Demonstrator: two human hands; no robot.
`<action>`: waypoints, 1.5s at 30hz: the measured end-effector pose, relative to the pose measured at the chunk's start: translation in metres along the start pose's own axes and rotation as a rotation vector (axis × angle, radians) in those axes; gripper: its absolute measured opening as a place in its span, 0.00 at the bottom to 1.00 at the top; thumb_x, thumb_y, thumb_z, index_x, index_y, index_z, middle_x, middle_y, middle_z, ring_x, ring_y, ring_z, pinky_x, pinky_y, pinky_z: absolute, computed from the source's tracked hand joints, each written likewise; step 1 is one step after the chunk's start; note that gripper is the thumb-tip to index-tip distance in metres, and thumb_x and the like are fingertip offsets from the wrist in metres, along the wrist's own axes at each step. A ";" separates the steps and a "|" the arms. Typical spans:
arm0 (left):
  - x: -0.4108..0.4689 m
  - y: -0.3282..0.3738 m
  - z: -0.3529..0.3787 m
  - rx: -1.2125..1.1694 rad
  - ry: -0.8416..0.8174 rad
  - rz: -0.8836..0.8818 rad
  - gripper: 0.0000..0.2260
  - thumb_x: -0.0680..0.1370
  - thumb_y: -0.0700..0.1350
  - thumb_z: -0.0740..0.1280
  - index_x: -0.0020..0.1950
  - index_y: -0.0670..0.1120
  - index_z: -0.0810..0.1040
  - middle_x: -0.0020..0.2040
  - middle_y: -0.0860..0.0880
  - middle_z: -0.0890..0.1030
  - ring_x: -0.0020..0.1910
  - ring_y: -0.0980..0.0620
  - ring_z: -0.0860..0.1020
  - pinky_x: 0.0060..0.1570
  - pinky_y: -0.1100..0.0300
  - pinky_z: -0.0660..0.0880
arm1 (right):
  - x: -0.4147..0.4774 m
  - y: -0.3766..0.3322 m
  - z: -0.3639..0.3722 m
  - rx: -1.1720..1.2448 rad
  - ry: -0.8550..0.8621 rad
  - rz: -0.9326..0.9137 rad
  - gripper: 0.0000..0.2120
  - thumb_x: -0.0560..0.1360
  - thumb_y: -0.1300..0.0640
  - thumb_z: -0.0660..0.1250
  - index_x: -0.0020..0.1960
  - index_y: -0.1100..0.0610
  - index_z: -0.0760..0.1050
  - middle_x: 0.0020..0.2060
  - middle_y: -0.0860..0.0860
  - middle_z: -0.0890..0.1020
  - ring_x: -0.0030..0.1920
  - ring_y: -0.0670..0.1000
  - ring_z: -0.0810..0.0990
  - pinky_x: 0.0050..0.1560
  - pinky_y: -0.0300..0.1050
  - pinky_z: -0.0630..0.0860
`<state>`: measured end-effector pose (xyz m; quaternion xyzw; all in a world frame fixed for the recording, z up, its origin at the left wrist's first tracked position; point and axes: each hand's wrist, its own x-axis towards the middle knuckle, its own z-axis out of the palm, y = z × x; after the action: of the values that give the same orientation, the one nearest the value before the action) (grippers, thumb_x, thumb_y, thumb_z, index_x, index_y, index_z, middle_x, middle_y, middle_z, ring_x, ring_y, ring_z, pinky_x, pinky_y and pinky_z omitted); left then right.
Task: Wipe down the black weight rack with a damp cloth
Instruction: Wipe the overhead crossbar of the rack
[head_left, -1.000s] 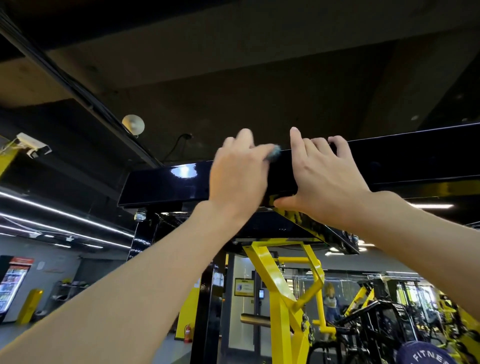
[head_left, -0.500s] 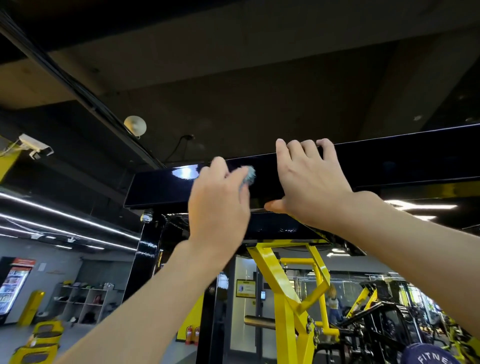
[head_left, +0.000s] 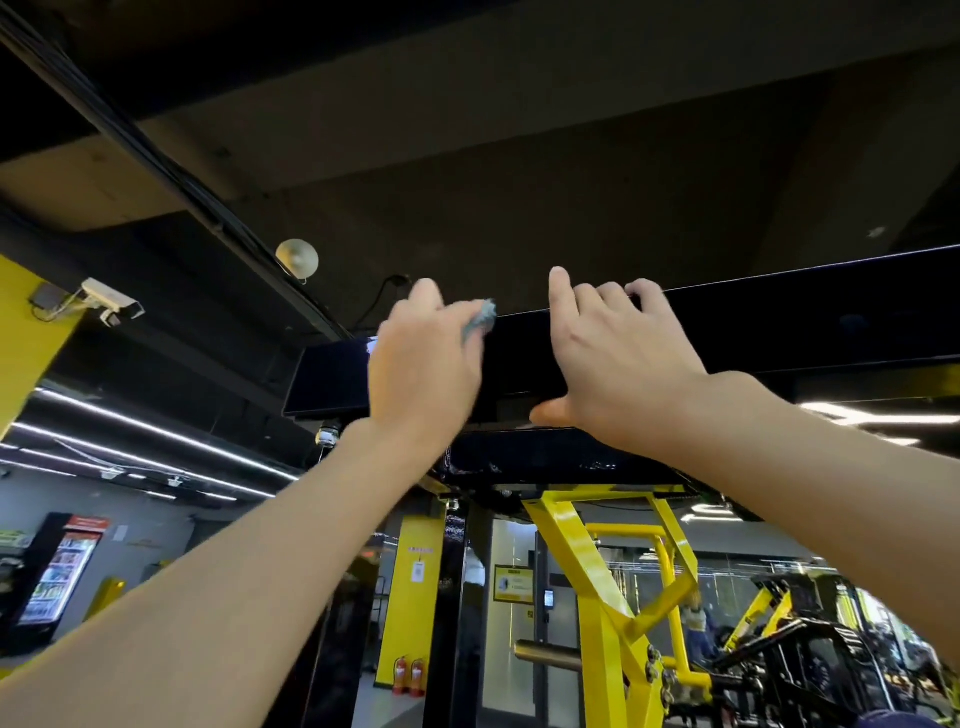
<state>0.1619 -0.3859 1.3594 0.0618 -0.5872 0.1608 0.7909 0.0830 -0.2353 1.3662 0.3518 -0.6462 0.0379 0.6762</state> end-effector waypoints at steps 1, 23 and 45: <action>0.003 -0.009 0.000 0.021 0.014 -0.088 0.11 0.81 0.45 0.66 0.61 0.48 0.82 0.46 0.47 0.70 0.44 0.45 0.74 0.42 0.46 0.77 | 0.000 0.001 0.001 -0.008 0.001 0.000 0.58 0.69 0.30 0.68 0.79 0.64 0.43 0.67 0.57 0.71 0.69 0.57 0.69 0.73 0.57 0.60; -0.035 -0.070 -0.016 0.065 0.046 -0.189 0.10 0.80 0.44 0.66 0.60 0.47 0.82 0.45 0.50 0.67 0.41 0.50 0.71 0.34 0.56 0.70 | 0.030 -0.070 0.013 -0.026 -0.002 -0.048 0.45 0.71 0.35 0.69 0.74 0.62 0.57 0.67 0.57 0.68 0.68 0.59 0.67 0.72 0.66 0.56; -0.035 -0.127 -0.027 0.065 -0.027 -0.145 0.12 0.81 0.45 0.65 0.64 0.49 0.80 0.46 0.49 0.67 0.41 0.48 0.72 0.35 0.51 0.75 | 0.050 -0.108 0.007 -0.017 -0.056 -0.118 0.40 0.75 0.39 0.67 0.75 0.62 0.56 0.67 0.57 0.68 0.67 0.59 0.68 0.70 0.61 0.60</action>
<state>0.2192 -0.5044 1.3291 0.1320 -0.5862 0.1211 0.7901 0.1397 -0.3400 1.3648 0.3843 -0.6434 -0.0172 0.6619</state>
